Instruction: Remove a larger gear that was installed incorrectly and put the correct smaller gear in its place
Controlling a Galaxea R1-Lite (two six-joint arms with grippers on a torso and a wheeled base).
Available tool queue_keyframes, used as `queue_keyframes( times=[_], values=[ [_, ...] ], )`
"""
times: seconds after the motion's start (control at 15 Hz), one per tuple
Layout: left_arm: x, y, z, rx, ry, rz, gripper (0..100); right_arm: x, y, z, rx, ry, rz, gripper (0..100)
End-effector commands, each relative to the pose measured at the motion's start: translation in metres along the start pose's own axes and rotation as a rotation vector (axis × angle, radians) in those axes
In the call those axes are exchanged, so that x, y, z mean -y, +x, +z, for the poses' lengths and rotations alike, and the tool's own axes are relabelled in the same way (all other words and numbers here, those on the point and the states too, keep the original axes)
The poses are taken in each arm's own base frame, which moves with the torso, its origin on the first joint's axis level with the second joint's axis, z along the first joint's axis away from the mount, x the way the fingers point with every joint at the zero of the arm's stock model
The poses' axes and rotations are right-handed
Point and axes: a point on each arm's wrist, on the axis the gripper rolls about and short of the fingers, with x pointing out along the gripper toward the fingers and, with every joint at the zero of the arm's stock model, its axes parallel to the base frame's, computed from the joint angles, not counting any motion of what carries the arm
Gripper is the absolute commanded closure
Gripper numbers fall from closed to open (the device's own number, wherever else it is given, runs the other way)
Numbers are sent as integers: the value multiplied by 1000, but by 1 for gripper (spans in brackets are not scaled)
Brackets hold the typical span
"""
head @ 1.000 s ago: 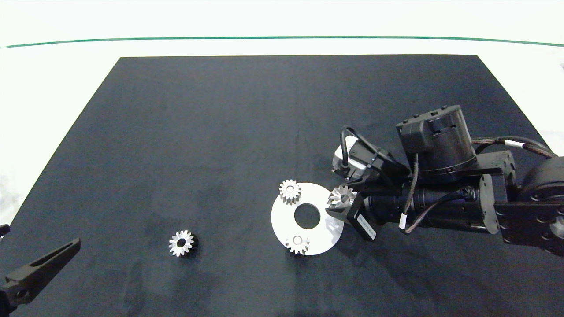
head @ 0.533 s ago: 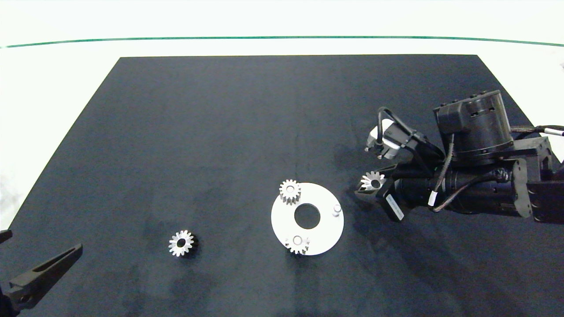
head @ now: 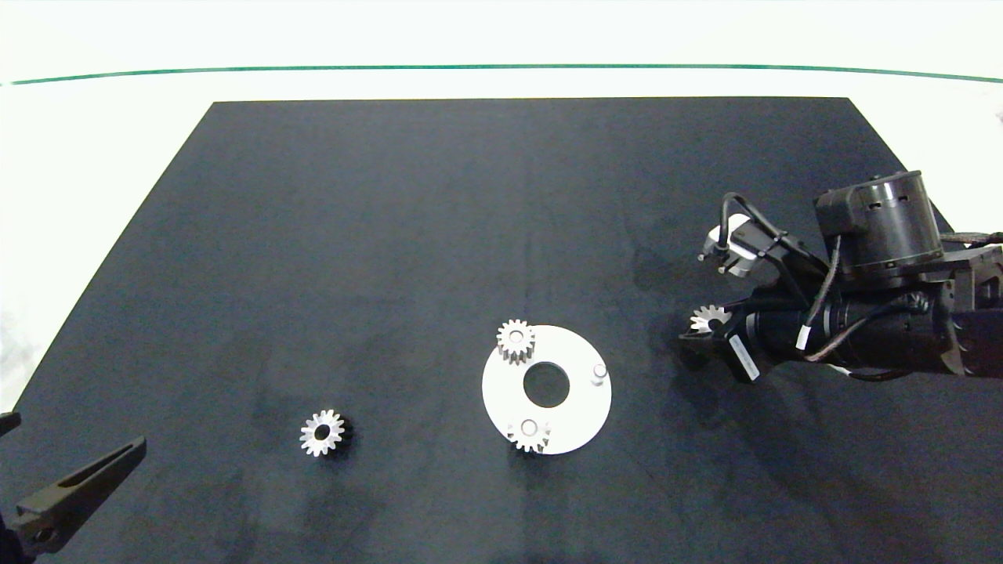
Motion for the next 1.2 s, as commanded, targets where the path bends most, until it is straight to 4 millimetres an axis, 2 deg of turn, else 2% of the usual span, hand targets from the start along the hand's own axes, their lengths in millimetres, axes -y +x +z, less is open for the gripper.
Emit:
queue_keyframes(
  times=[0.07, 0.53, 0.6, 1.13, 1.2],
  values=[
    [0, -1, -2, 0, 0, 1, 0, 0, 4, -4, -17, 0, 3, 72],
    [0, -1, -2, 1, 0, 1, 0, -3, 10, -12, -43, -2, 12, 72],
    [0, -1, -2, 1, 0, 1, 0, -2, 11, -10, -30, 0, 6, 0],
    [0, -1, -1, 3, 2, 0, 0, -5, 2, -6, -2, -7, 8, 0],
    [0, 0, -1, 2, 12, -5, 0, -5, -9, -1, 32, -9, 4, 0]
  ],
)
